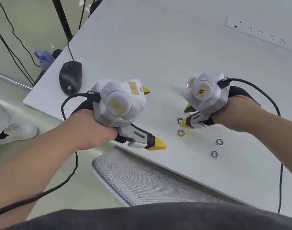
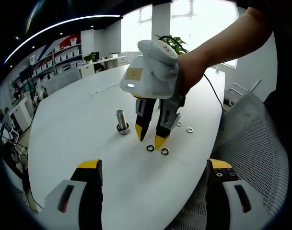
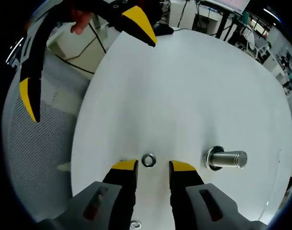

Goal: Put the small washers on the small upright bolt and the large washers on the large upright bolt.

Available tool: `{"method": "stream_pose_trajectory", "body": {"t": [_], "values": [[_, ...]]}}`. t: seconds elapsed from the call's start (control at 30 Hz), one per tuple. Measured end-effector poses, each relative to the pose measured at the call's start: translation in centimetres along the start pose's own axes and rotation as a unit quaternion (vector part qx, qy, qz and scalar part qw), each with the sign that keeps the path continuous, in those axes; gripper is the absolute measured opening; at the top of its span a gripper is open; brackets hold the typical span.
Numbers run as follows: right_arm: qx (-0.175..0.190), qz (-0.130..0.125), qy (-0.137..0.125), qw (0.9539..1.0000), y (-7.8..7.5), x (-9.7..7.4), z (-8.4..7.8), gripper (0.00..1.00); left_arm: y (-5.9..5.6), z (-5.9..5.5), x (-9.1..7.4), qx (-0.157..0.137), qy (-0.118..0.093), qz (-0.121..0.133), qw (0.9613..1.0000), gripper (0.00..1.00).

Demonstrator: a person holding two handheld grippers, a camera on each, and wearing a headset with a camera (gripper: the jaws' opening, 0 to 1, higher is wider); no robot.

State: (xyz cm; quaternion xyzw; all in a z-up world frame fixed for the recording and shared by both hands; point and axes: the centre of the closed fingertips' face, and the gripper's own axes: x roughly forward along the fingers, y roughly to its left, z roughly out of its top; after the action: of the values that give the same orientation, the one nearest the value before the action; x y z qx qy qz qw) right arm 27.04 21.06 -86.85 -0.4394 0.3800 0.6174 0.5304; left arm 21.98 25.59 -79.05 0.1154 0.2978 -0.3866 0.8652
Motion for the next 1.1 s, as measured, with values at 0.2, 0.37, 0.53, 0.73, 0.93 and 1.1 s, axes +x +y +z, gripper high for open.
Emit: {"method": "stream_pose_trajectory", "body": {"t": [0.2, 0.37, 0.53, 0.73, 0.93, 1.1], "values": [[-0.006, -0.008, -0.001, 0.9999, -0.14, 0.49, -0.20, 0.26, -0.01, 0.29, -0.05, 0.002, -0.005, 0.001, 1.0000, 0.89], [-0.009, -0.006, 0.002, 0.9999, 0.18, 0.52, -0.27, 0.22, 0.01, 0.19, -0.09, 0.001, -0.005, 0.003, 1.0000, 0.88], [-0.005, -0.008, 0.005, 0.9999, 0.31, 0.52, -0.35, 0.18, -0.17, 0.31, -0.18, 0.000, -0.009, 0.004, 1.0000, 0.88], [-0.001, -0.011, 0.019, 0.9998, 0.36, 0.48, -0.32, 0.14, -0.45, 0.65, -0.39, -0.006, -0.021, 0.002, 0.9998, 0.88], [0.007, -0.013, 0.034, 0.9993, 0.36, 0.41, -0.35, 0.13, -0.49, 0.44, -0.55, -0.006, -0.017, 0.003, 0.9998, 0.87], [0.023, -0.019, 0.032, 0.9990, 0.17, 0.24, -0.38, 0.12, -0.48, 0.38, -0.68, -0.007, -0.015, 0.003, 0.9999, 0.86]]}}
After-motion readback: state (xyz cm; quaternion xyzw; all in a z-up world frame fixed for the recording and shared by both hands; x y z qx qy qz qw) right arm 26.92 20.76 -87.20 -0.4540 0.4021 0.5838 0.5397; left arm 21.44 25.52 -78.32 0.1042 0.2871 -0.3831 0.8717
